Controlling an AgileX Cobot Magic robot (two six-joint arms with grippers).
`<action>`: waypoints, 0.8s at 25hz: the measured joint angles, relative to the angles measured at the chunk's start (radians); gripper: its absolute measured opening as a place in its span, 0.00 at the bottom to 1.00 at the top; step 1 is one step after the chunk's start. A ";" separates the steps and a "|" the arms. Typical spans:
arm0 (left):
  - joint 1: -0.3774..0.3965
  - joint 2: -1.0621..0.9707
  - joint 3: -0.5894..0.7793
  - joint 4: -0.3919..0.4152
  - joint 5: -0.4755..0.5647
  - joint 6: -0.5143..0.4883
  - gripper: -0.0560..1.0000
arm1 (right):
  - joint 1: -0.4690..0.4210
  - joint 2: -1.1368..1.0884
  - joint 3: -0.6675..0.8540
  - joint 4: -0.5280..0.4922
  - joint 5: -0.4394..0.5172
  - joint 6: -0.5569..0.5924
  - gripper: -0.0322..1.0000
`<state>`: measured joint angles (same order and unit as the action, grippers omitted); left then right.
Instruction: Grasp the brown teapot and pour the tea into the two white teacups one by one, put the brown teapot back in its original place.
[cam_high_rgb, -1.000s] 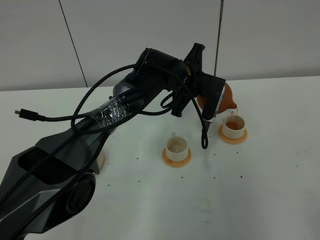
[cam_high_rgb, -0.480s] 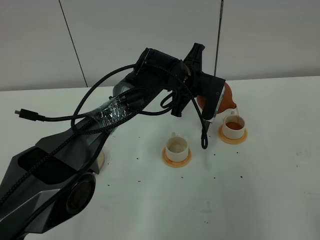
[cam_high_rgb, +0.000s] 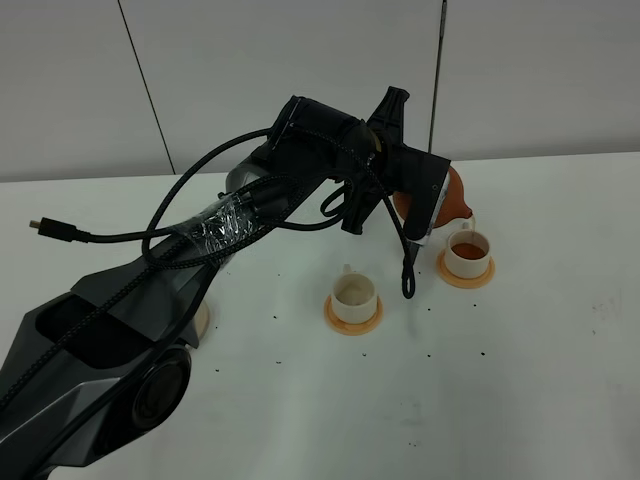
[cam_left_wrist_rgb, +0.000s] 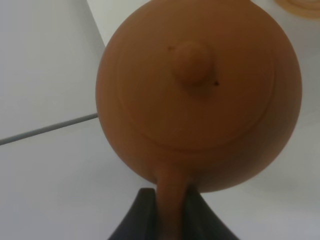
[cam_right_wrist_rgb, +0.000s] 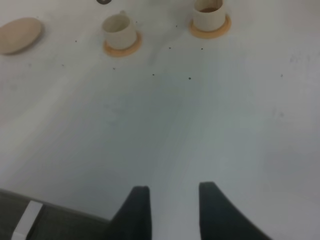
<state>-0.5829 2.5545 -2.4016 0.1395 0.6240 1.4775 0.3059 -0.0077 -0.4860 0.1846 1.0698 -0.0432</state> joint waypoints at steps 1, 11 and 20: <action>0.000 0.000 0.000 -0.001 0.000 0.000 0.21 | 0.000 0.000 0.000 0.000 0.000 0.000 0.26; -0.001 -0.005 0.000 0.000 0.000 0.000 0.21 | 0.000 0.000 0.000 -0.003 0.000 0.000 0.26; -0.003 -0.005 0.000 0.000 0.000 0.000 0.21 | 0.000 0.000 0.000 -0.003 0.000 0.000 0.26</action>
<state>-0.5858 2.5495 -2.4016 0.1395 0.6244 1.4775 0.3059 -0.0077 -0.4860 0.1815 1.0698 -0.0432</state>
